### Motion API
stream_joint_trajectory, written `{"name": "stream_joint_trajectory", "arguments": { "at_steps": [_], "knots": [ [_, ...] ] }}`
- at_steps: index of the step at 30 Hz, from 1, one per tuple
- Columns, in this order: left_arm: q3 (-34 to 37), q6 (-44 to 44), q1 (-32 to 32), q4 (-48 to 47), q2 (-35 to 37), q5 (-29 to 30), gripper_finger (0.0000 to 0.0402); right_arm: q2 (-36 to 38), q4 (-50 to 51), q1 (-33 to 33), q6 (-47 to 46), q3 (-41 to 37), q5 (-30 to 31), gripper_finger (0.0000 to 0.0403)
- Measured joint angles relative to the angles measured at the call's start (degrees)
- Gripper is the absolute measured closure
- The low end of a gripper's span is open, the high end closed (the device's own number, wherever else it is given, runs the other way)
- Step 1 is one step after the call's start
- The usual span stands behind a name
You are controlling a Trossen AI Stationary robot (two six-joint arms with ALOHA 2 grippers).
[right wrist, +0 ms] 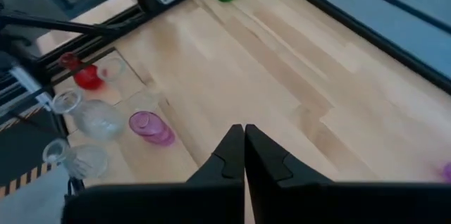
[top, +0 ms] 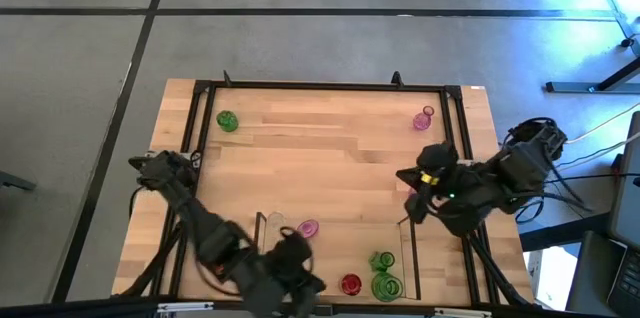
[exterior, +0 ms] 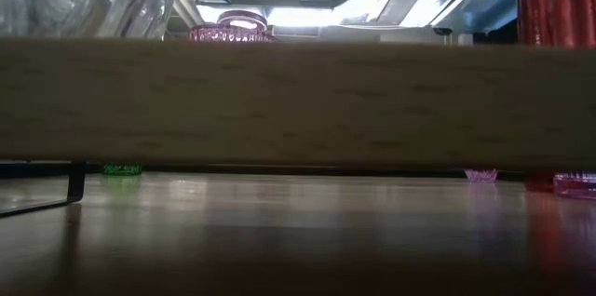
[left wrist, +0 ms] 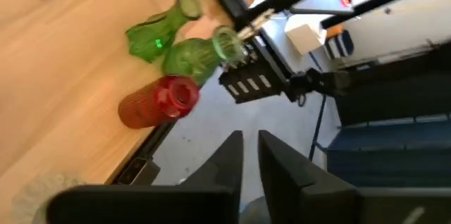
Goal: Sort vases onto shelf
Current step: Put the transparent vase aligned with the other transparent vases on the shelf
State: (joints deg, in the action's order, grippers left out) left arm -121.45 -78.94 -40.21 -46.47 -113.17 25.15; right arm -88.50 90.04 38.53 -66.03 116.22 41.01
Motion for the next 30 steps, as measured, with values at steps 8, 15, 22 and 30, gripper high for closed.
{"name": "stream_joint_trajectory", "arguments": {
  "at_steps": [8, 15, 22, 30],
  "knots": [
    [0.00, -8.28, 3.26, 0.02, -3.04, -7.84, 0.0400, 1.18, -0.03, 3.60, 2.93, -0.04, 1.95, 0.0403],
    [-0.03, -14.23, 1.00, 0.33, -3.21, -8.66, 0.0401, 1.25, -0.02, 3.86, 5.26, -0.07, 2.96, 0.0403],
    [-1.76, -21.74, -5.00, -1.44, -3.27, -0.21, 0.0401, 1.25, -0.02, 3.82, 6.33, -0.07, 5.01, 0.0403],
    [-1.77, -41.53, -10.65, -14.80, -3.96, 3.22, 0.0401, 1.25, -0.02, 3.82, 6.33, -0.07, 6.59, 0.0403]
  ]
}}
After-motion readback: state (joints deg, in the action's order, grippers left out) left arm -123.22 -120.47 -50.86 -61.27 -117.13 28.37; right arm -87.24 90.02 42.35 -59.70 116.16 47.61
